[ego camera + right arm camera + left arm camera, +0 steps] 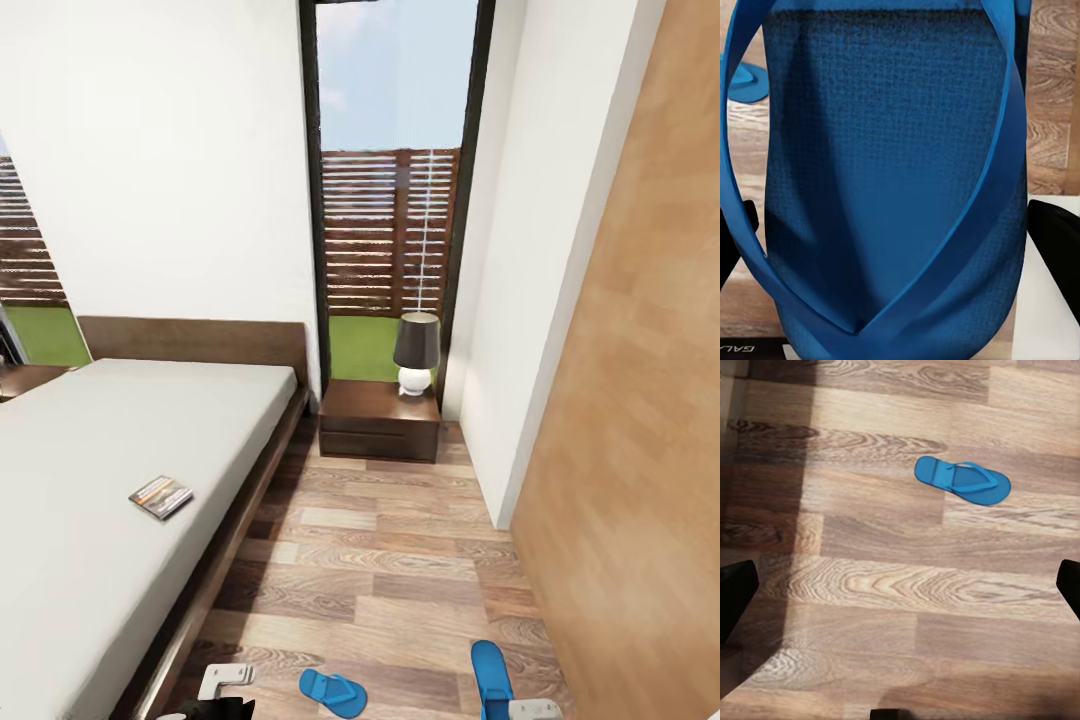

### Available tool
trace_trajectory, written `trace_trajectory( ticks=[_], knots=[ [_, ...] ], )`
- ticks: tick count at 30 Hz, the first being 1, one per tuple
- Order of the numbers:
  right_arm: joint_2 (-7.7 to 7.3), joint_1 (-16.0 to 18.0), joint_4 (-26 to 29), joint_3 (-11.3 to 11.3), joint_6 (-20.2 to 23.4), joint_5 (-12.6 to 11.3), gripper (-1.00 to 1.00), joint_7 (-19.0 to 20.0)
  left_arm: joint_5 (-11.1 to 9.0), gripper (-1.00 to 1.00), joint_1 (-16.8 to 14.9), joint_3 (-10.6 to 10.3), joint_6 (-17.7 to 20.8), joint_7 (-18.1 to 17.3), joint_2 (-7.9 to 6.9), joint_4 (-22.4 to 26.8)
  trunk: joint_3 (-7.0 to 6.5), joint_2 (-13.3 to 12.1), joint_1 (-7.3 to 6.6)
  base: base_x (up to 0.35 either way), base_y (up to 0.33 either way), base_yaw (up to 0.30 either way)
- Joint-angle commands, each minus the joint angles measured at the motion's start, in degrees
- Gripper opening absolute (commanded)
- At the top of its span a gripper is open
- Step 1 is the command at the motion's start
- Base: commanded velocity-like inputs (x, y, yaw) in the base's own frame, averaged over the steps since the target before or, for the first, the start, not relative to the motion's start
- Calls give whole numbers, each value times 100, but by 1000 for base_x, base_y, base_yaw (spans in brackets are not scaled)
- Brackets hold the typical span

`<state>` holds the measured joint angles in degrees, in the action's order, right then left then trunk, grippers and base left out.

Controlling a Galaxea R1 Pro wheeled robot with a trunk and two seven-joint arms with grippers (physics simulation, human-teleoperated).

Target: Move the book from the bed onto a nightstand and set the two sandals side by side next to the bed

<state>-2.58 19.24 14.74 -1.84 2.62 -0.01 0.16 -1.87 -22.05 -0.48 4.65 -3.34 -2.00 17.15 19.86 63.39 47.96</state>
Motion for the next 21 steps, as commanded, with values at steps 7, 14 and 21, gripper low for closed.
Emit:
trace_trajectory(
  ticks=[7, 14, 21],
  knots=[
    [0, 1, 11, -19, 28, 0, -100, 2, -21, 100, -1, -4, 36, -17, -2, 10, 7, 4, 1, 143, -26, 28],
    [7, 1, 11, -19, 28, 1, -100, 2, -23, 100, -1, -4, 36, -17, -2, 12, 7, 4, 1, 112, -38, 128],
    [7, 1, 11, -20, 28, 5, -100, 2, -18, 100, -1, -4, 36, -17, -2, 9, 7, 4, 1, 58, -38, 180]
  ],
)
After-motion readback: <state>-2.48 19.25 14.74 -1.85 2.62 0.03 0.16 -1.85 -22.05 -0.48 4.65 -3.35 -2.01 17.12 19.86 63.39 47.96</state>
